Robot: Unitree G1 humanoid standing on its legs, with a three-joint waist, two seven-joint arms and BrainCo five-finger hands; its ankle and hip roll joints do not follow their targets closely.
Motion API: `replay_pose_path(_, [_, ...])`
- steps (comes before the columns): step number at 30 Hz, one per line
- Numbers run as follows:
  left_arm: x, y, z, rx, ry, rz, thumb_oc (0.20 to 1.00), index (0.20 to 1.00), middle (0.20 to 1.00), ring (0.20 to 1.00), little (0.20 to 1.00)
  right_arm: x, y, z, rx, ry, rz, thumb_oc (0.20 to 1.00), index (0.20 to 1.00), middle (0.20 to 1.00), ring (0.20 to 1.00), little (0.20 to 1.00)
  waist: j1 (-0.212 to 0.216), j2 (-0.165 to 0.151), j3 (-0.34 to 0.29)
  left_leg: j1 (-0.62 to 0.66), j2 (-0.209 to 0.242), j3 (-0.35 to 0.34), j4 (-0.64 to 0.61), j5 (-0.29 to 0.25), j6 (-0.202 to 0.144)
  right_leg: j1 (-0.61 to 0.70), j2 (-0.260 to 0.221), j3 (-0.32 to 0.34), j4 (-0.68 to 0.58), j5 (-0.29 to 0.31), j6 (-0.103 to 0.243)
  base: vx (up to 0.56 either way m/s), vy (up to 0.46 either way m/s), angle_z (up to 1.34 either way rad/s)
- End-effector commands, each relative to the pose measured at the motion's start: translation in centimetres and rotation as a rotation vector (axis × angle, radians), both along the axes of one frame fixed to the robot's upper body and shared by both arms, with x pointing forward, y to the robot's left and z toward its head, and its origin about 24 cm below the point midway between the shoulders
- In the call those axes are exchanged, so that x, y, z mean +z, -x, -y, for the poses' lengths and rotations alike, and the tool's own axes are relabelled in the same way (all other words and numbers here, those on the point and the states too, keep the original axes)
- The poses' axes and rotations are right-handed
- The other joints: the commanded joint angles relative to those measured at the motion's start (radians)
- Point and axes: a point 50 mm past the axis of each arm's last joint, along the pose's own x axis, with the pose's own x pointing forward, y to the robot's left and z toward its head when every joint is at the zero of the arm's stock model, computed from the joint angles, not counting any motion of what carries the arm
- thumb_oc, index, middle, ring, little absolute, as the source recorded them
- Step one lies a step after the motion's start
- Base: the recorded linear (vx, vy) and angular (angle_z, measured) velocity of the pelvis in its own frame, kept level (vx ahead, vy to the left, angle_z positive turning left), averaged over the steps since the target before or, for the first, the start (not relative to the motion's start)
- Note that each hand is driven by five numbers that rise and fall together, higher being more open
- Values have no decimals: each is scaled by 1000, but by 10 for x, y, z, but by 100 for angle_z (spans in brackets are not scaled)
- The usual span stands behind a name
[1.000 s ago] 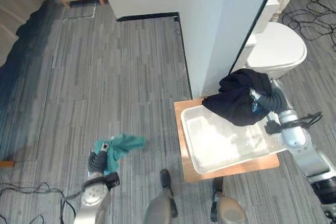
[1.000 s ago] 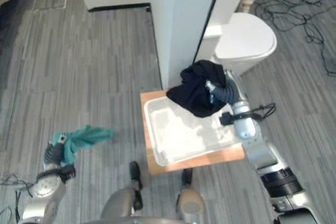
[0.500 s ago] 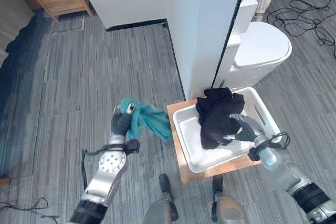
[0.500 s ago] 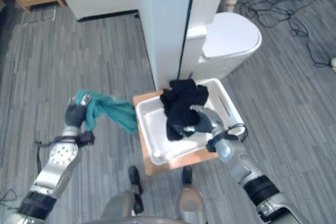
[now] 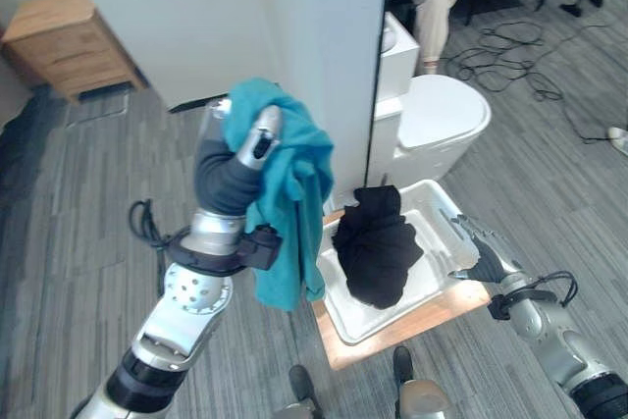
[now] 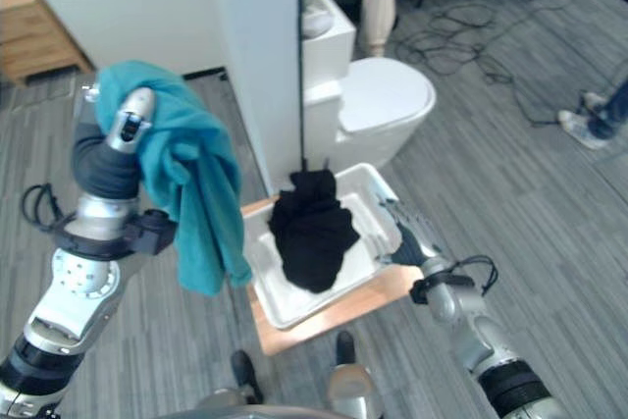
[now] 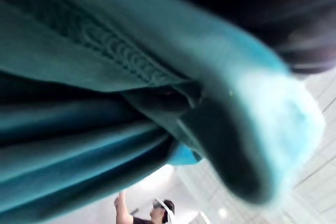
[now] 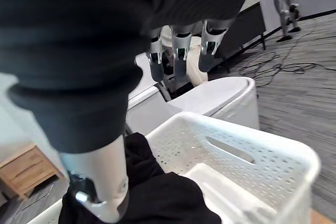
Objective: Tidy up the quilt and then pick up the clothes from the bed and put them into the laundry hamper.
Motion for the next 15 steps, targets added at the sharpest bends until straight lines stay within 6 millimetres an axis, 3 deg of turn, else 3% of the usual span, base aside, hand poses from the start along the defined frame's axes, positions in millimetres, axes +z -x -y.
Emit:
replay_pose_path(1, [10, -19, 0, 134, -40, 110, 200, 200, 200, 200, 200, 14, -5, -5, 46, 16, 81, 1000, 1000, 1000, 1000, 1000, -4, 5, -28, 135, 76, 5, 0, -123, -79, 21, -28, -23, 1, -83, 71, 31, -1, -19])
replay_pose_path(3, [-6, -39, -3, 247, -82, 41, 200, 200, 200, 200, 200, 9, 1, -3, 43, 4, 51, 1000, 1000, 1000, 1000, 1000, -23, 0, -27, 131, 75, 16, 0, -123, -80, 7, -29, -11, 1, -75, 76, 19, -5, -13])
replay_pose_path(4, [-6, -39, -3, 246, -81, 41, 200, 200, 200, 200, 200, 9, 1, -2, 42, 4, 51, 1000, 1000, 1000, 1000, 1000, -22, 0, -28, 130, 75, 16, 0, -123, -80, 6, -29, -11, 1, -75, 76, -8, -19, -12])
replay_pose_path(6, [-27, -65, -6, 360, -122, -75, 200, 200, 200, 200, 200, 3, 3, -2, 32, 0, 22, 1000, 1000, 1000, 1000, 1000, -41, -5, -13, 110, 75, 23, 0, -118, -81, -26, -31, 0, 3, -62, 81, -48, -17, -6])
replay_pose_path(9, [-34, -79, -5, 404, -149, -114, 200, 200, 200, 200, 200, 2, 0, -1, 18, 4, 21, 1000, 1000, 1000, 1000, 1000, -49, -3, -1, 78, 71, 28, 0, -113, -80, -69, -32, 10, 5, -51, 83, -117, 12, -12])
replay_pose_path(11, [-70, -92, -3, 390, -100, -338, 200, 200, 200, 200, 200, -3, -2, 0, -10, 13, 2, 1000, 1000, 1000, 1000, 1000, -55, 3, 18, 40, 65, 40, 0, -110, -76, -121, -34, 25, 10, -41, 85, -121, 33, -13])
replay_pose_path(12, [-88, -93, -2, 364, -54, -442, 1000, 1000, 1000, 1000, 1000, -6, -3, 0, -18, 18, -8, 1000, 1000, 1000, 1000, 1000, -54, 5, 21, 28, 65, 46, 0, -101, -75, -137, -34, 30, 9, -32, 82, -32, 33, -17])
replay_pose_path(14, [-120, -91, 0, 319, 19, -629, 1000, 1000, 1000, 1000, 1000, -12, -7, -3, -35, 26, -32, 1000, 1000, 1000, 1000, 1000, -54, 10, 33, 25, 64, 54, 0, -102, -74, -146, -35, 36, 10, -36, 81, -22, 32, -18])
replay_pose_path(15, [-120, -91, 0, 319, 20, -629, 1000, 1000, 1000, 1000, 1000, -13, -7, -3, -34, 26, -31, 1000, 1000, 1000, 1000, 1000, -54, 10, 33, 26, 64, 54, 0, -103, -74, -146, -35, 37, 11, -36, 81, -6, 25, -17])
